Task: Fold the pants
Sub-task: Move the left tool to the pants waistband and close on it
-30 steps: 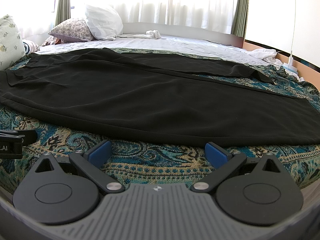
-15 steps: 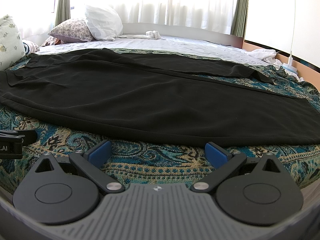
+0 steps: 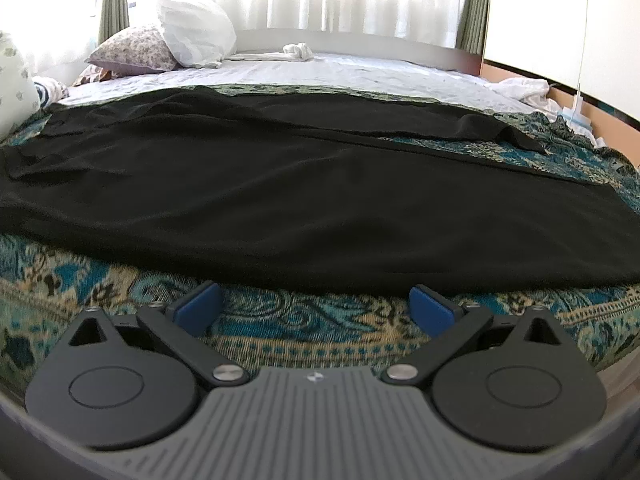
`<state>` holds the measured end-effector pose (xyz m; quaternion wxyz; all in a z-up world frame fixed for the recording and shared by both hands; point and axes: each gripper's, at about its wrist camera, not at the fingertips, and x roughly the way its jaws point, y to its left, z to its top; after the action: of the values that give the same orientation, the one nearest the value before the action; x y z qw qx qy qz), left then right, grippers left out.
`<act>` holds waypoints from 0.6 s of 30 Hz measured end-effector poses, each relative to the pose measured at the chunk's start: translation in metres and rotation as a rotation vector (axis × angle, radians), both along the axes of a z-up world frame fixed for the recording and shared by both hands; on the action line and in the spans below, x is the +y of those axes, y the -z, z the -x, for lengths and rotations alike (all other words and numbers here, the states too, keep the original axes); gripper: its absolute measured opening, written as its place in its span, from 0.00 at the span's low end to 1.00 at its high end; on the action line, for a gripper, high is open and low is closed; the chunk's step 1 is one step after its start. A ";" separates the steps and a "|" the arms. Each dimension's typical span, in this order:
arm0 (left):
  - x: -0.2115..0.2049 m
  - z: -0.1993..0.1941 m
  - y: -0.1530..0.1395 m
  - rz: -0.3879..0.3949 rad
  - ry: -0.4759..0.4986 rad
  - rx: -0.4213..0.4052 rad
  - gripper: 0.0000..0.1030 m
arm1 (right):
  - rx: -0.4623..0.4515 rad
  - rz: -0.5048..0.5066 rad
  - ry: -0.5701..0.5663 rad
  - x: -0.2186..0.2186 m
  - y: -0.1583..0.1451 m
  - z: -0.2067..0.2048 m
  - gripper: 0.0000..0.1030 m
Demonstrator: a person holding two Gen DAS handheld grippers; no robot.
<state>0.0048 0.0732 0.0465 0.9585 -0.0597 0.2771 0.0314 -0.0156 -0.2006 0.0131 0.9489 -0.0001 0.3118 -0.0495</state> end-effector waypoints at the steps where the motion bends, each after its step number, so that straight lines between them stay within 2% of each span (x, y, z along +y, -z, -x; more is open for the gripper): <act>1: 0.013 -0.004 -0.003 0.006 -0.035 -0.003 0.88 | -0.006 -0.010 0.004 -0.002 0.000 -0.001 1.00; 4: 0.056 -0.018 -0.009 0.051 -0.158 -0.005 0.73 | -0.032 -0.010 0.024 -0.007 -0.003 -0.004 0.97; 7: 0.096 -0.032 -0.010 0.136 -0.251 0.004 0.65 | -0.061 0.019 0.051 -0.010 -0.006 -0.004 0.95; 11: 0.130 -0.040 -0.006 0.277 -0.255 -0.041 0.67 | -0.077 0.040 0.077 -0.014 -0.009 -0.006 0.95; 13: 0.142 -0.050 -0.002 0.349 -0.248 -0.059 0.78 | -0.083 0.047 0.086 -0.015 -0.011 -0.008 0.95; 18: 0.165 -0.091 0.019 0.490 -0.289 -0.039 0.87 | -0.088 0.053 0.095 -0.010 -0.012 -0.010 0.95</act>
<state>0.0953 0.2385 0.0277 0.9063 -0.3291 0.2464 0.0984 -0.0061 -0.2111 0.0252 0.9579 -0.0084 0.2681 -0.1025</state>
